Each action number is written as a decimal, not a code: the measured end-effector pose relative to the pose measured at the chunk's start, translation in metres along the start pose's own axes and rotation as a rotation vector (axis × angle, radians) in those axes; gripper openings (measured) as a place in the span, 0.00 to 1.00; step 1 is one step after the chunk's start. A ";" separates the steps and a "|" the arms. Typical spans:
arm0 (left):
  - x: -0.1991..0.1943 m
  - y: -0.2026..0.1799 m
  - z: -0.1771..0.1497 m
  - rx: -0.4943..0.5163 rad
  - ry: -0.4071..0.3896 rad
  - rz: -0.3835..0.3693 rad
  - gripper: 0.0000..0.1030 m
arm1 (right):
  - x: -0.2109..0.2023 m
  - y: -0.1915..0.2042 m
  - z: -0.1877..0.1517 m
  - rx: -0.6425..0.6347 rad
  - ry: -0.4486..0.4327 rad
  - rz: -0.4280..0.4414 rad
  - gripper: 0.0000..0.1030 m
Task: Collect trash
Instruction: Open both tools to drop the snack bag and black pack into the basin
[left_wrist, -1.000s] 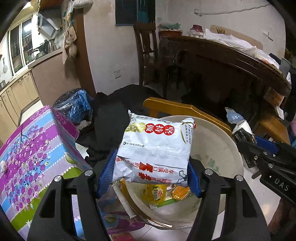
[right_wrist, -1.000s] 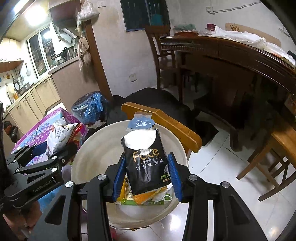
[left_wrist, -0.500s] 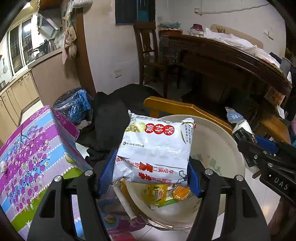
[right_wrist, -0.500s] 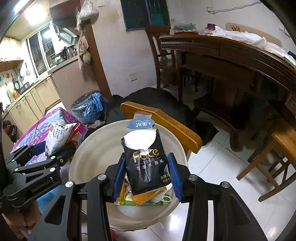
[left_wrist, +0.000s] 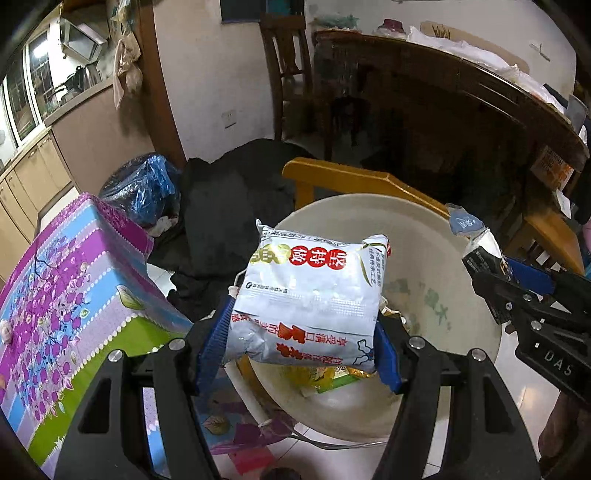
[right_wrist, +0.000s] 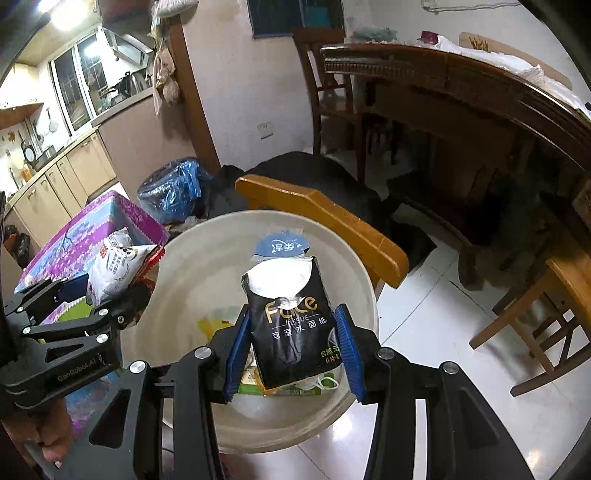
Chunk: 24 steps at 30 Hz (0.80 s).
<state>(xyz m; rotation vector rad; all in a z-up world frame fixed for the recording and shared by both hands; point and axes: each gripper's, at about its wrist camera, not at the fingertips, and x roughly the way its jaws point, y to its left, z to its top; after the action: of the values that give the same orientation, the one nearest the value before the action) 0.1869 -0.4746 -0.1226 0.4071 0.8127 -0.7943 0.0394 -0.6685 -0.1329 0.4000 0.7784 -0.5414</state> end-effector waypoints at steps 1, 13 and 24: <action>0.001 0.000 0.000 0.000 0.002 0.000 0.62 | 0.002 0.001 -0.003 0.001 0.003 0.001 0.44; 0.003 -0.003 0.000 -0.001 -0.006 0.013 0.66 | 0.004 0.003 -0.007 -0.002 -0.004 0.002 0.45; 0.002 -0.005 0.002 0.008 -0.029 0.028 0.83 | -0.012 -0.003 -0.008 0.018 -0.051 0.005 0.63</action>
<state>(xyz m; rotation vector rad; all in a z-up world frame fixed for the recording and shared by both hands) 0.1845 -0.4798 -0.1229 0.4124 0.7757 -0.7760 0.0259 -0.6626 -0.1296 0.4036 0.7235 -0.5523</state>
